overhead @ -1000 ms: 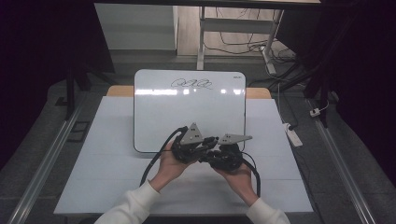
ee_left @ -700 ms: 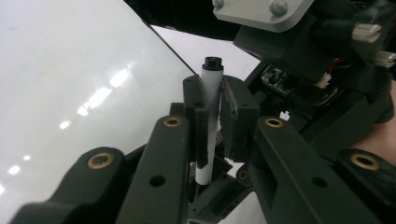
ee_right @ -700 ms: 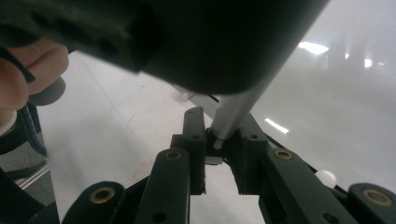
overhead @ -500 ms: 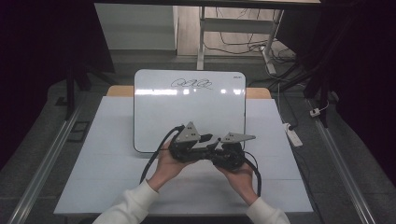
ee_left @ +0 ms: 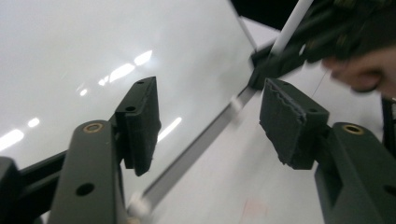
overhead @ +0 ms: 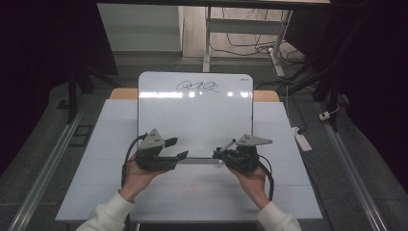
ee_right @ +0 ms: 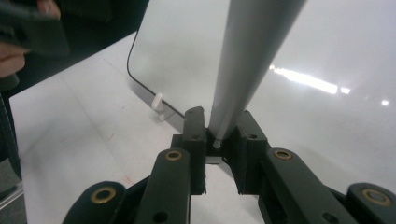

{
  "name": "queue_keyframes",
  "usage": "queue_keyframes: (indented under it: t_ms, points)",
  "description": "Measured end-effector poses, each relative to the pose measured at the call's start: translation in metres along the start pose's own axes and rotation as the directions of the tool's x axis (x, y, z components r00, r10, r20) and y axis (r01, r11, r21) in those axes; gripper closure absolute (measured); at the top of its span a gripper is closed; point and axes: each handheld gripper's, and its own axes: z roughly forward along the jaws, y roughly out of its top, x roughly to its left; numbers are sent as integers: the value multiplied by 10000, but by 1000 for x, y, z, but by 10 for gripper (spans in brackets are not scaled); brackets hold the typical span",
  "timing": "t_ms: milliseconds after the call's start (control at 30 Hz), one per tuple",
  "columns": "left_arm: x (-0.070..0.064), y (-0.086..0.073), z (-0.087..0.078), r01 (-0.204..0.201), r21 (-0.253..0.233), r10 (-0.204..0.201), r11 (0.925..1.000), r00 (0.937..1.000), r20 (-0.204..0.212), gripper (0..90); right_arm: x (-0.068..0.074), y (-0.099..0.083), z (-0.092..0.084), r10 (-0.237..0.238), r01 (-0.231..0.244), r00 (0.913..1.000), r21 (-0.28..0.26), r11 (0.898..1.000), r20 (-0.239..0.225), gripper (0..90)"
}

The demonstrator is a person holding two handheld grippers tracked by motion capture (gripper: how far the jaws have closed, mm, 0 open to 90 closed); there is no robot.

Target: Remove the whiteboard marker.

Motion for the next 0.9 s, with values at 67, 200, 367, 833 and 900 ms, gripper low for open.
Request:
queue_keyframes:
  t_ms: [67,200,367,833,900]
  points:
    - [3,-20,-14,94,139,-90,9999,9994,-319,363,0,1,-3,-156,158,9998,-259,9995,90,774]
    - [7,-37,-25,235,362,-214,9991,9982,-568,342,-2,3,-8,-307,314,9994,-590,9978,133,774]
    - [13,-64,-41,628,457,-587,9970,9946,-850,325,-4,4,-12,-460,473,9988,-827,9955,180,773]
    - [26,-104,-52,1230,1136,-1106,9859,9878,-1095,274,-7,13,-26,-1144,1215,9923,-1943,9734,476,774]
    - [26,-105,-52,1237,1151,-1113,9856,9878,-1087,274,-9,15,-26,-1157,1251,9916,-2015,9715,578,773]
